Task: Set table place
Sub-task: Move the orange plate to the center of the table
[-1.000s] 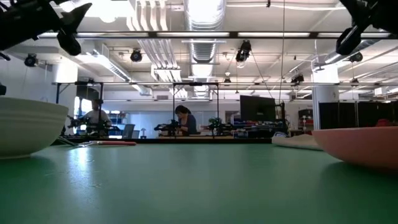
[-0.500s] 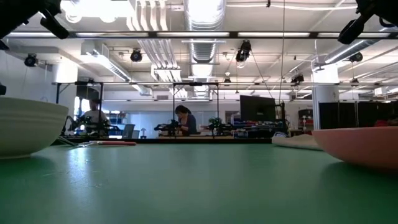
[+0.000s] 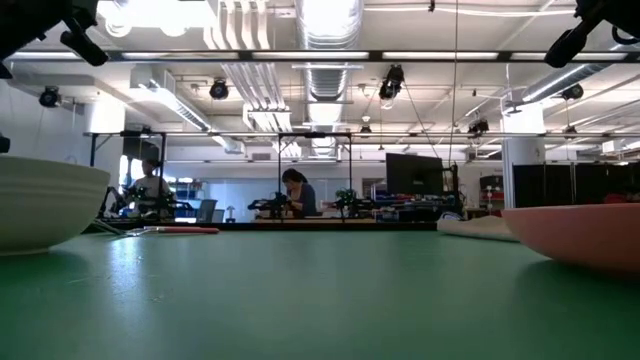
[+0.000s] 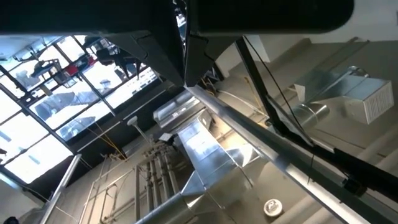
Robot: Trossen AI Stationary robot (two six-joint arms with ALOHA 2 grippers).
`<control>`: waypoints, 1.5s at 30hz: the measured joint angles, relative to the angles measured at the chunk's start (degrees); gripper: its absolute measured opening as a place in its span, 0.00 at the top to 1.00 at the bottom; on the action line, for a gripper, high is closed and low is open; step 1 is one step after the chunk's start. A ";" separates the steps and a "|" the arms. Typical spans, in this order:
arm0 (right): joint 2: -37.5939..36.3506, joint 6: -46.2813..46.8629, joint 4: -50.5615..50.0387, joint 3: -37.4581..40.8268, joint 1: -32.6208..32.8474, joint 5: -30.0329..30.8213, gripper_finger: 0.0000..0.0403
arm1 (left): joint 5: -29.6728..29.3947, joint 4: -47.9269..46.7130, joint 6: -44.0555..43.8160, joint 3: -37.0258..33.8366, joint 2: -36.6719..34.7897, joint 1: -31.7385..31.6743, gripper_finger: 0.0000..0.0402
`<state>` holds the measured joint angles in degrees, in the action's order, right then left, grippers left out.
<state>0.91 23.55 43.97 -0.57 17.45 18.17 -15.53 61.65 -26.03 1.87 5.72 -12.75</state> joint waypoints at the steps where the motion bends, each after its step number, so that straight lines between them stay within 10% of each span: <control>1: 0.00 0.00 0.03 0.00 0.01 -0.01 0.98 | 0.01 -0.19 -0.40 0.00 0.22 0.01 0.69; 18: -0.02 -3.03 5.48 -0.01 0.02 9.05 0.98 | -4.39 -0.74 -1.64 4.73 10.73 0.04 0.69; 25: 0.00 -3.27 6.79 0.01 0.02 8.98 0.98 | 2.26 -2.99 -3.09 10.37 22.13 0.04 0.69; 45: 10.58 -1.56 -7.61 -11.37 -0.02 10.41 0.98 | 16.74 -54.50 -6.11 39.81 39.14 0.04 0.69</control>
<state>11.49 21.99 36.36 -11.93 17.43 28.59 1.21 7.15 -32.15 41.68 44.86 -12.71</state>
